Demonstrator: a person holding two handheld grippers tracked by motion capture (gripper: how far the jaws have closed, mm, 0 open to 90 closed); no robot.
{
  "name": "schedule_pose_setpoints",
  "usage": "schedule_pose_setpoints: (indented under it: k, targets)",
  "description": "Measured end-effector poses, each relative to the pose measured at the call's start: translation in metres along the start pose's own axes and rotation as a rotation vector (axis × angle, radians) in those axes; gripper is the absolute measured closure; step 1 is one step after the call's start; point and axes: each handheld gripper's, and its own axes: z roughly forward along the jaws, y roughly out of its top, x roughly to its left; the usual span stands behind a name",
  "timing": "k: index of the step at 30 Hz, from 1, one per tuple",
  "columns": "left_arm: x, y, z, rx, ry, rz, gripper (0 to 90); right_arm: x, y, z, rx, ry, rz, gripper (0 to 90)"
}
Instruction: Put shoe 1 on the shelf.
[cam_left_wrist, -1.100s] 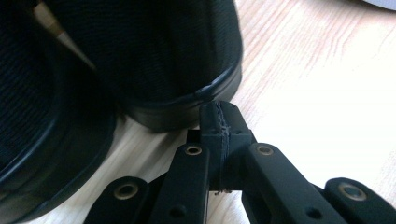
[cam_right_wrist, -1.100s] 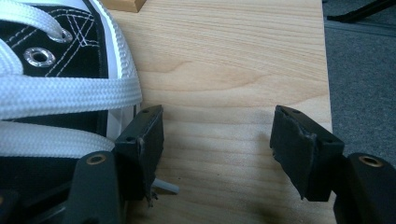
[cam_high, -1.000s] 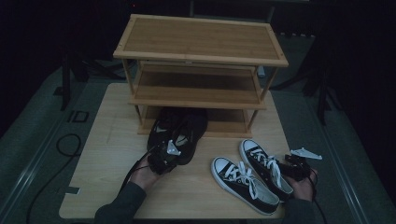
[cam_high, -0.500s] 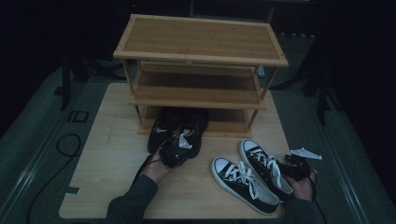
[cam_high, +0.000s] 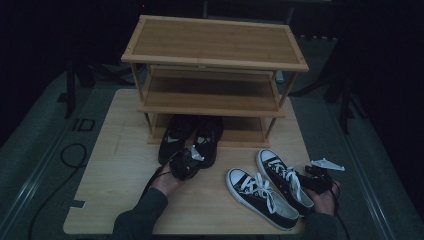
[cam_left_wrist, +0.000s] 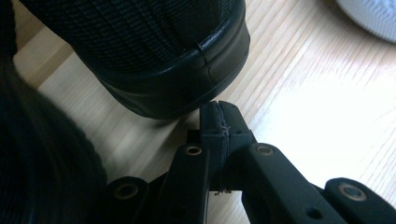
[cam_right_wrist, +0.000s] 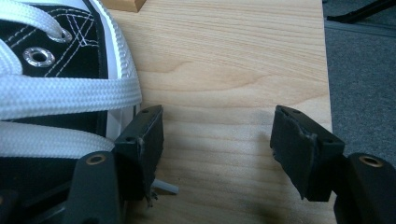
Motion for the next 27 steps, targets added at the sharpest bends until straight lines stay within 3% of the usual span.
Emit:
schedule_pose_setpoints:
  k: [4, 5, 7, 23, 27]
  targets:
    - [-0.004, 0.008, 0.006, -0.001, 0.022, 0.010, 90.0, 0.000, 0.000, 0.000, 0.000, 0.000, 0.000, 34.2]
    - [-0.003, 0.014, 0.010, 0.007, 0.046, 0.000, 90.0, 0.000, 0.000, 0.000, 0.000, 0.000, 0.000, 34.2]
    - [-0.002, 0.018, 0.014, 0.007, 0.056, -0.022, 90.0, 0.000, 0.000, 0.000, 0.000, 0.000, 0.000, 34.2]
    - [0.013, 0.043, 0.038, 0.028, 0.075, -0.084, 90.0, 0.000, 0.000, 0.000, 0.000, 0.000, -0.003, 34.1]
    - [0.014, 0.049, 0.042, 0.035, 0.084, -0.073, 90.0, 0.000, 0.000, 0.000, 0.000, 0.000, -0.004, 34.1]
